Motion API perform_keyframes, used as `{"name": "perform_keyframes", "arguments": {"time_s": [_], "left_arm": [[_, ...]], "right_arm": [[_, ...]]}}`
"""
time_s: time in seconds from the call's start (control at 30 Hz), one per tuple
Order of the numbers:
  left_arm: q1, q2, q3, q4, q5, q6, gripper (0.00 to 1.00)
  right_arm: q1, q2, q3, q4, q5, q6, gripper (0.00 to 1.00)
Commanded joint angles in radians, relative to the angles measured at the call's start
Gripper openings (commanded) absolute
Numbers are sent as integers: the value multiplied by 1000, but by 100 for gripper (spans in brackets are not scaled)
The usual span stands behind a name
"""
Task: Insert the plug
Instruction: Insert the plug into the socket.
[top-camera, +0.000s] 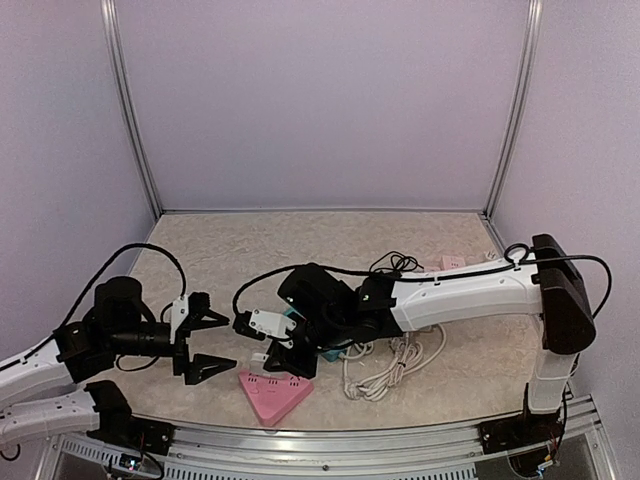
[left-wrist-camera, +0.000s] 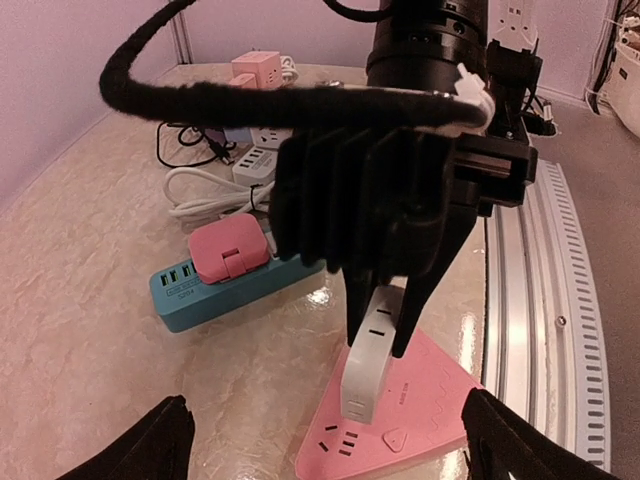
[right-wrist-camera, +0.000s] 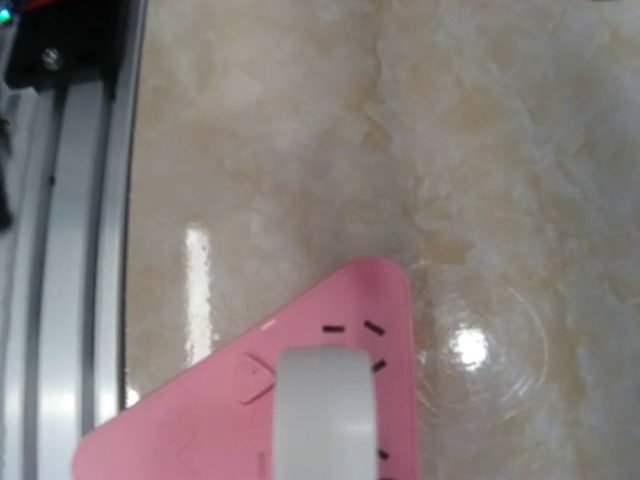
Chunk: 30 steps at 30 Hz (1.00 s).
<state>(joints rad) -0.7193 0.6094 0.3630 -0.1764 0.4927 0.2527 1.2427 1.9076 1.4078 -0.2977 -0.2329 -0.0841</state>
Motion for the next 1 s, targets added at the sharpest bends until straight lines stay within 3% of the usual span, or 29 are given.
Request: {"name": "perform_keyframes", "arguments": {"time_s": [0.0,0.2,0.33,0.57,0.7,0.97], "left_arm": [[19,45,-60,139,37,50,86],[127,164,-178,389,181,-176,69],[128,166,-211,391,200,-72,68],[36,210,-283,608,160,-43,67],[15,254,-291,690,146,-87,55],[-34,363,-280,770,105,-112,52]], "right_arm": [[2,49,52,-39,-14,0,0],[-6,63,89,-87,-40,-7,0],[-18,67,119,-142,-49,-12,0],[-20,89,172,-255,-15,-18,0],[-32,77,147,-230,-31,-13,0],[-48,75,105,-168,-115,-8,0]]}}
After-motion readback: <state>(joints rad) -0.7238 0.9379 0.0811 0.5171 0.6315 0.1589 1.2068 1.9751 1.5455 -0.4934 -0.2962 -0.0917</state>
